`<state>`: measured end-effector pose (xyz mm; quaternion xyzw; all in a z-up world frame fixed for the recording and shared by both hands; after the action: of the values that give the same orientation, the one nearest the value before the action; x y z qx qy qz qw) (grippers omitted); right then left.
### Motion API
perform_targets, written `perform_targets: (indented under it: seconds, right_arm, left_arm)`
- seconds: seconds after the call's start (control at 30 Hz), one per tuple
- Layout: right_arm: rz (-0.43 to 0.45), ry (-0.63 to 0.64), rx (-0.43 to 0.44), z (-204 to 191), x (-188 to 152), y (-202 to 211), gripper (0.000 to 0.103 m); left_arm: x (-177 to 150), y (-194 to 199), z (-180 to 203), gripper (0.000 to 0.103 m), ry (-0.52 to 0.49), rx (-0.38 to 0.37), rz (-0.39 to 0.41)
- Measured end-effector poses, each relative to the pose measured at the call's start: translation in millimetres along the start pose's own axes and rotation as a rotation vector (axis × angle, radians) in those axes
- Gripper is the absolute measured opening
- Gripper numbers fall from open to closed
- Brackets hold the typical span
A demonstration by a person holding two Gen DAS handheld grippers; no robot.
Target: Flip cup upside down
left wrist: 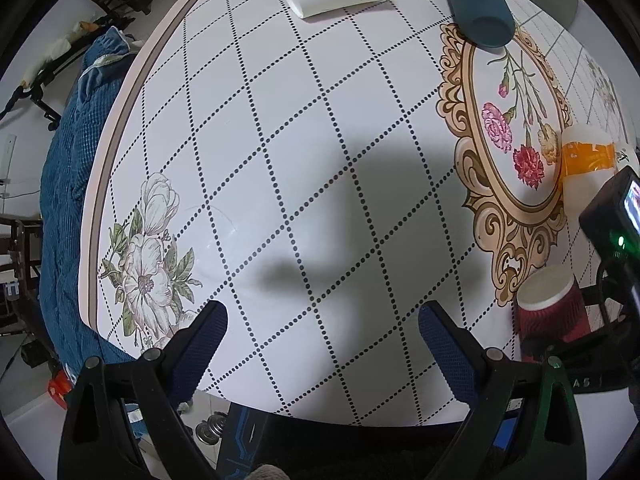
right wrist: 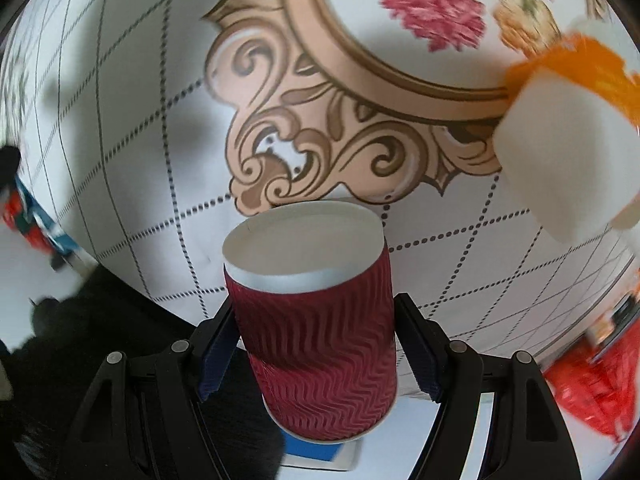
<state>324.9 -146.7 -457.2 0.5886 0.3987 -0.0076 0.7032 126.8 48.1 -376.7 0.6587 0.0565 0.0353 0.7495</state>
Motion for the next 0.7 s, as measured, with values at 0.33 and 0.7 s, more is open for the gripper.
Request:
perform_targets:
  seconds: [0.33, 0.7]
  right_arm:
    - [0.049, -0.005, -0.009, 44, -2, 17, 0.089]
    - [0.141, -0.05, -0.024, 51, -16, 17, 0.074]
  left_arm:
    - [4, -6, 12, 0.098, -0.03, 0.002, -0.023]
    - [5, -4, 23, 0.098, -0.067, 0.012, -0.031]
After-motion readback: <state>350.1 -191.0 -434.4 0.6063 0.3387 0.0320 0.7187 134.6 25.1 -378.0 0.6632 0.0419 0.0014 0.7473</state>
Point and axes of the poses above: each gripper's, at about its wrist camera, not at the fingertips, and y roughly against the way its jaws point, z to its right, x to its top, the point moved 2 cm from there along -y, roughly the way its jaws point, and after that the axes turned 8 degrees about -x, right-handed, at the moved point
